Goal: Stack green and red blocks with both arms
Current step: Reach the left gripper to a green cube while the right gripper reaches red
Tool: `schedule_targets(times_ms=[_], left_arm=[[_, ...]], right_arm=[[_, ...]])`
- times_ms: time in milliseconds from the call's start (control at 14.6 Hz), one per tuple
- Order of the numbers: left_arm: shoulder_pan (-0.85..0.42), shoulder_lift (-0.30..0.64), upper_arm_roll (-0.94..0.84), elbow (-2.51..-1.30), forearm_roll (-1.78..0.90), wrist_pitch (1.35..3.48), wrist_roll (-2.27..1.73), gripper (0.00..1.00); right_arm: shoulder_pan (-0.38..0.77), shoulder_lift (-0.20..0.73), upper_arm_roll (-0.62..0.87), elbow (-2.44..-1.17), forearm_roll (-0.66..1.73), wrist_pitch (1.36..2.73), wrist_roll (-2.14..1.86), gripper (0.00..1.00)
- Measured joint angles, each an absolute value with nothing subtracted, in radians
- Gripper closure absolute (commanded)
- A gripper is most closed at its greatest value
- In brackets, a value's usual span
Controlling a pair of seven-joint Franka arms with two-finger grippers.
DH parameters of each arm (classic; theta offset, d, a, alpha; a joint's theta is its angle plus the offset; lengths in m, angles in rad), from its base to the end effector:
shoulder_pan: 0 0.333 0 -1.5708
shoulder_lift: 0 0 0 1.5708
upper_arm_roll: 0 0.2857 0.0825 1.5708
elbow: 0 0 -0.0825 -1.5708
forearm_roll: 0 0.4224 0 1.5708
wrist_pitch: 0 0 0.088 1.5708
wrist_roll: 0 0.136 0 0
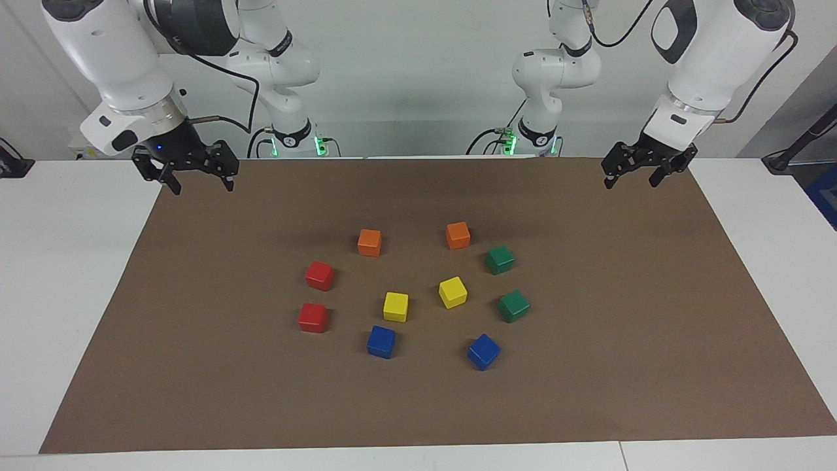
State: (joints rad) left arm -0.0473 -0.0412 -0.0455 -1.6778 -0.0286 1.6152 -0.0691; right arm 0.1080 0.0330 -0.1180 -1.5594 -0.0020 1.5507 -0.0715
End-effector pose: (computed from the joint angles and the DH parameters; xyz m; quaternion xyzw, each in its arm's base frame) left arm 0.5798 -0.0581 0.5386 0.9998 -0.0110 -0.0118 0.0124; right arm 0.5981 -0.0054 0.5498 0.9993 0.0307 -0.0208 0.0021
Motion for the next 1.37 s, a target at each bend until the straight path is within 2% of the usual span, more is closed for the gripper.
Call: schedule_targets(times_ms=[616, 889, 1163, 1368], left_arm=[[-0.047, -0.041, -0.047, -1.685, -0.029, 1.629, -0.138, 0.00], [-0.102, -0.025, -0.061, -1.814, -0.029, 1.818, -0.260, 0.00], [-0.231, 0.048, -0.068, -1.978, -0.029, 2.064, -0.546, 0.00], [-0.267, 0.067, -0.069, -2.066, -0.029, 2.173, -0.615, 0.00]], right_arm=[[0.108, 0.033, -0.119, -1.560, -0.017, 1.551, -0.071, 0.00], [0.112, 0.023, -0.118, -1.592, -0.017, 1.561, -0.041, 0.00], [0.176, -0.033, -0.113, -1.808, -0.015, 1.755, 0.265, 0.00], [0.269, -0.018, -0.107, -1.931, -0.015, 1.880, 0.501, 0.00]])
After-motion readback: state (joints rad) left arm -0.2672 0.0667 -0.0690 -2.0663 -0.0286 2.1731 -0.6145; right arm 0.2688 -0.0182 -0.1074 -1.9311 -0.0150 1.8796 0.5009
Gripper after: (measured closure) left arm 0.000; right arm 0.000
